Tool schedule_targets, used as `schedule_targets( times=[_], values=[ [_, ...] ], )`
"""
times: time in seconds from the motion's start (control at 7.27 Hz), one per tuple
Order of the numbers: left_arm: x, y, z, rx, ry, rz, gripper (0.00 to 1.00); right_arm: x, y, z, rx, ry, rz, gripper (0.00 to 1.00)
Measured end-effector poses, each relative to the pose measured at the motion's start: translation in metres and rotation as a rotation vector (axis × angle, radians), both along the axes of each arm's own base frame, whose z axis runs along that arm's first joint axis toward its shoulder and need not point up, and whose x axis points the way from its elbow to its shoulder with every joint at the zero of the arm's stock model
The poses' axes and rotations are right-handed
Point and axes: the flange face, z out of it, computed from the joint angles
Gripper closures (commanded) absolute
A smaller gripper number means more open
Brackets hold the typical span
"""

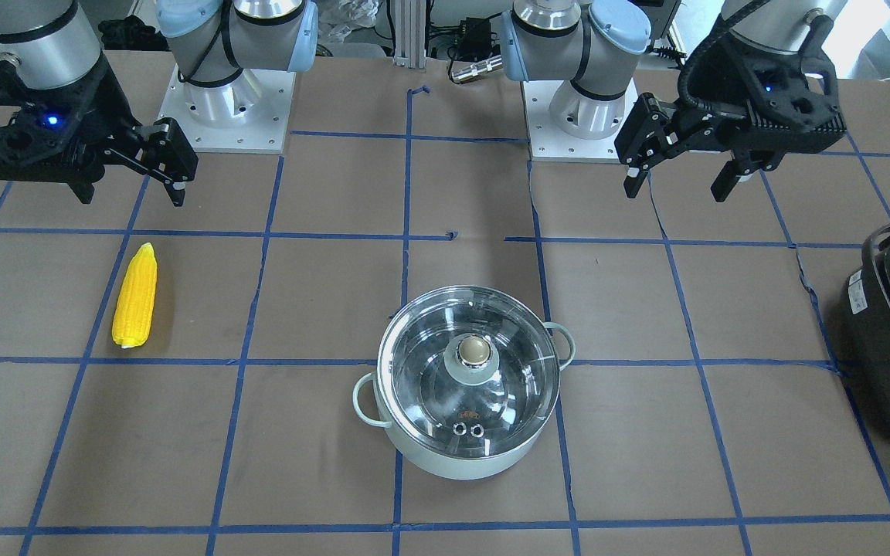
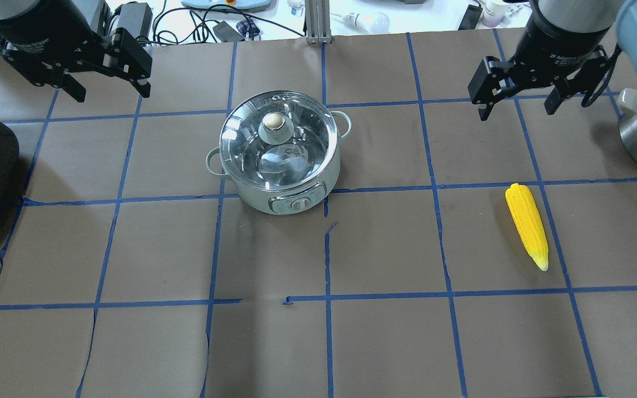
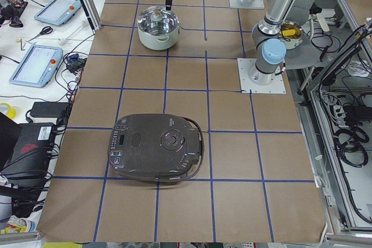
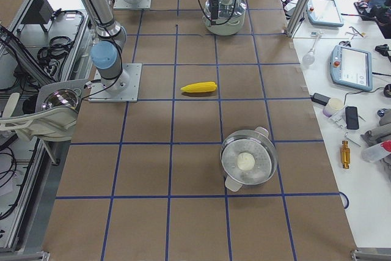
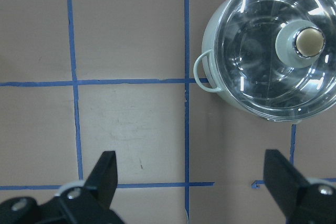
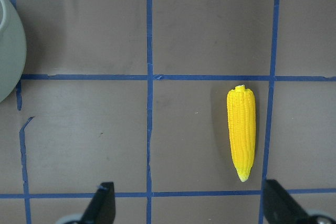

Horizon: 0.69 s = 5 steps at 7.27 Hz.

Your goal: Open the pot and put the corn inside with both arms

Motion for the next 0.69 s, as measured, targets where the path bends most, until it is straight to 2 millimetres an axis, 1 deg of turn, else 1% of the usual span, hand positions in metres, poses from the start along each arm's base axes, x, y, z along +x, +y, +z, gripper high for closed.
schedule_targets(
  times=[0.41,0.69],
  values=[
    [-0.0003,0.0000,-0.0008,0.000,0.002,0.000,0.00,0.0079,0.0008,-0.0007,0.003,-0.064,0.003,0.00],
    [-0.0003,0.0000,-0.0011,0.001,0.003,0.000,0.00,0.0081,0.0007,0.0004,0.002,-0.067,0.007,0.00]
  ],
)
